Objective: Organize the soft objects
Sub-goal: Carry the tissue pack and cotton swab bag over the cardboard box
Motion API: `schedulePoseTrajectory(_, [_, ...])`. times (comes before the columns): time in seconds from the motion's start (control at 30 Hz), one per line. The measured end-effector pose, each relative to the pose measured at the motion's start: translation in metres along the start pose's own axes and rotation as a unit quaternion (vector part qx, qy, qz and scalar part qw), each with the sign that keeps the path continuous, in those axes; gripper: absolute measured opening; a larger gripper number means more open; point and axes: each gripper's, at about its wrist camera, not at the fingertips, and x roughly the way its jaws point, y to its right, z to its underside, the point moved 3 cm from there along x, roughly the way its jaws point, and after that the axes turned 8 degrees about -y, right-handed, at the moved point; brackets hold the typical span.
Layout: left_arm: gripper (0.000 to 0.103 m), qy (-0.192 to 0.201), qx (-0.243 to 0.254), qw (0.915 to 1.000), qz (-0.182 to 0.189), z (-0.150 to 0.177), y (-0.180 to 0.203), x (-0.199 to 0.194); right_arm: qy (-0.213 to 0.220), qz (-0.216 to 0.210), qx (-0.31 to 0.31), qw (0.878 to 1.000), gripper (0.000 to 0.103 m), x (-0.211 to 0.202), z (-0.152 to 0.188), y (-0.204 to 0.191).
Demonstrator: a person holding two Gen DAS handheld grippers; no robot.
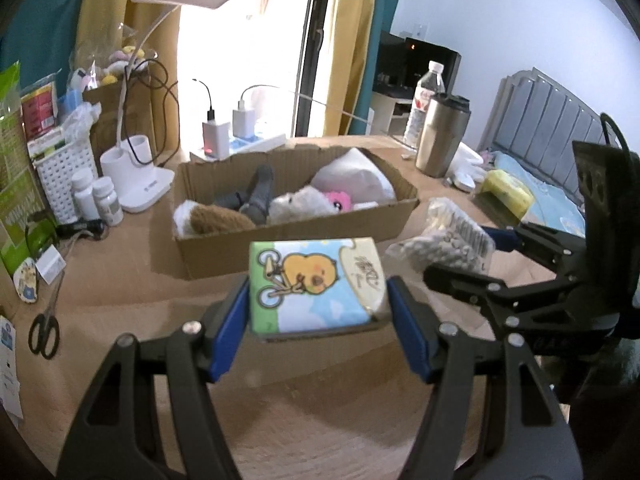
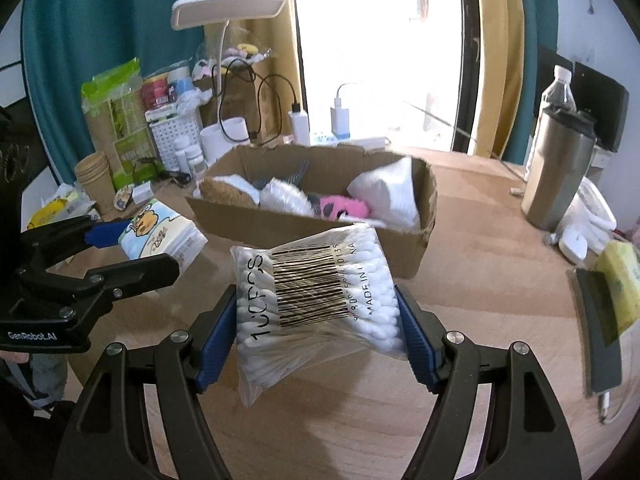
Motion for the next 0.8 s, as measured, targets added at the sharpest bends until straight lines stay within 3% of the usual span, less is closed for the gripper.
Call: schedulePoseTrajectory(0.8, [0.068,0.027,-0.013,0.9995,0.001,-0.054,-0.033,0.007,0.008,0.010,-0.008,1.000,0.077,0.015,-0.048,0.012])
